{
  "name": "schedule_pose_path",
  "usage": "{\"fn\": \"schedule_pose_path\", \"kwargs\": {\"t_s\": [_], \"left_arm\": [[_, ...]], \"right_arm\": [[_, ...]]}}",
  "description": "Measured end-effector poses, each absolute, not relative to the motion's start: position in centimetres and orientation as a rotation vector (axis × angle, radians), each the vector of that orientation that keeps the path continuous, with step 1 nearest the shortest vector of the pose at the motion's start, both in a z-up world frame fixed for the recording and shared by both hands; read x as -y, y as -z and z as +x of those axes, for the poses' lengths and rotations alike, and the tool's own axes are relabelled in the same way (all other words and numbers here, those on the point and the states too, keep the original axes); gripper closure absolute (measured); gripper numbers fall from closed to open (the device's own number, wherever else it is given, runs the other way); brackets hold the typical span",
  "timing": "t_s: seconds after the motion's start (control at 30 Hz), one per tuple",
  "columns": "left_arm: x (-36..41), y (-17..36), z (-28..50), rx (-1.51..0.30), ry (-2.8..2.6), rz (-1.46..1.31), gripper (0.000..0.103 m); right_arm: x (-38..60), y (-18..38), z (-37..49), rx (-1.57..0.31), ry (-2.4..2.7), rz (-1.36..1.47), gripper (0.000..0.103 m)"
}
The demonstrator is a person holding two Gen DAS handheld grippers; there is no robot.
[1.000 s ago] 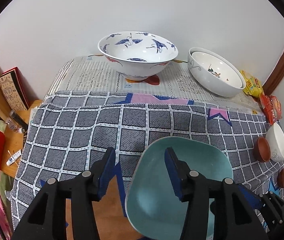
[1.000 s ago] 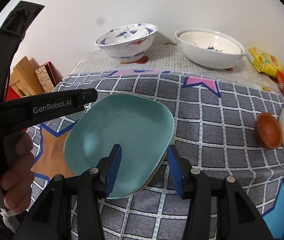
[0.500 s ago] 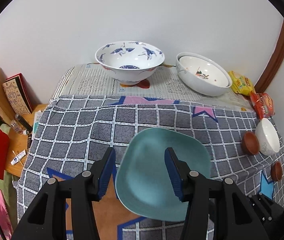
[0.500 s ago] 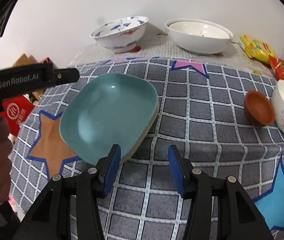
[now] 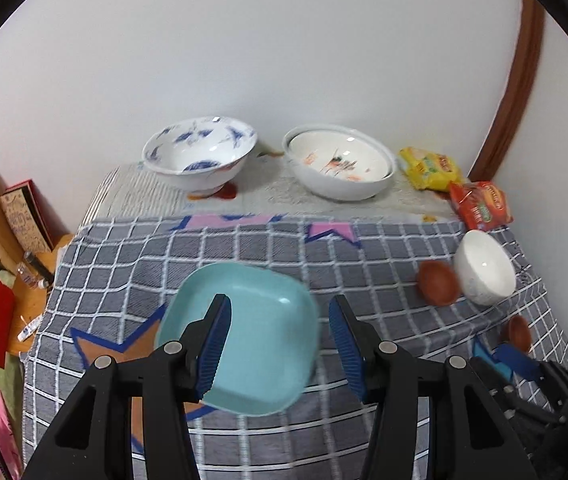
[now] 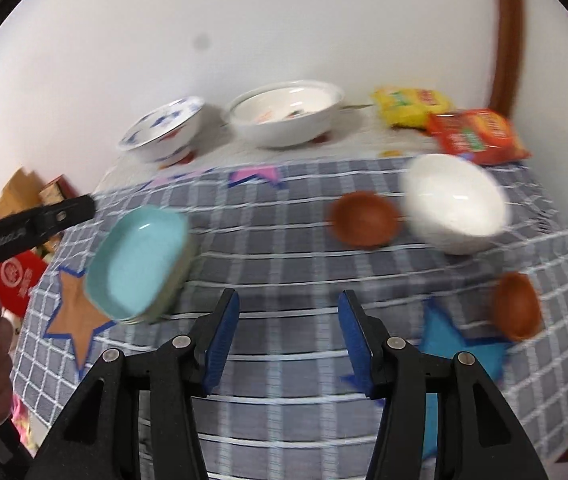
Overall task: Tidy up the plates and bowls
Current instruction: 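Move the right gripper to a small brown clay bowl while the left gripper approaches another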
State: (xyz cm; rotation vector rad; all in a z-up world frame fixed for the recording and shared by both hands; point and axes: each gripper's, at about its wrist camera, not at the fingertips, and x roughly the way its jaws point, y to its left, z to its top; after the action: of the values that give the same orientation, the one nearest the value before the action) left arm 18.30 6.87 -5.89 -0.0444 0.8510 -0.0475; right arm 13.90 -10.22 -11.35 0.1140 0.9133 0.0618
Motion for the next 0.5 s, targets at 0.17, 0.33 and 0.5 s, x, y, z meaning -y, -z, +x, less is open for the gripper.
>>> {"fn": "schedule_pose_path", "kwargs": {"t_s": [0.17, 0.33, 0.5], "left_arm": [[-3.2, 5.8, 18.1, -0.829, 0.07, -0.042, 0.054], [0.0, 6.6, 18.1, -0.855, 0.109, -0.056, 0.055], [3.3, 7.8, 18.8, -0.921, 0.162, -0.031, 0.054]], "right_arm": [[16.4, 9.8, 12.5, -0.834, 0.099, 0.129, 0.051], [21.9, 9.4, 12.0, -0.877, 0.152, 0.177, 0.047], [25.8, 9.7, 11.5, -0.914, 0.174, 0.214, 0.043]]}}
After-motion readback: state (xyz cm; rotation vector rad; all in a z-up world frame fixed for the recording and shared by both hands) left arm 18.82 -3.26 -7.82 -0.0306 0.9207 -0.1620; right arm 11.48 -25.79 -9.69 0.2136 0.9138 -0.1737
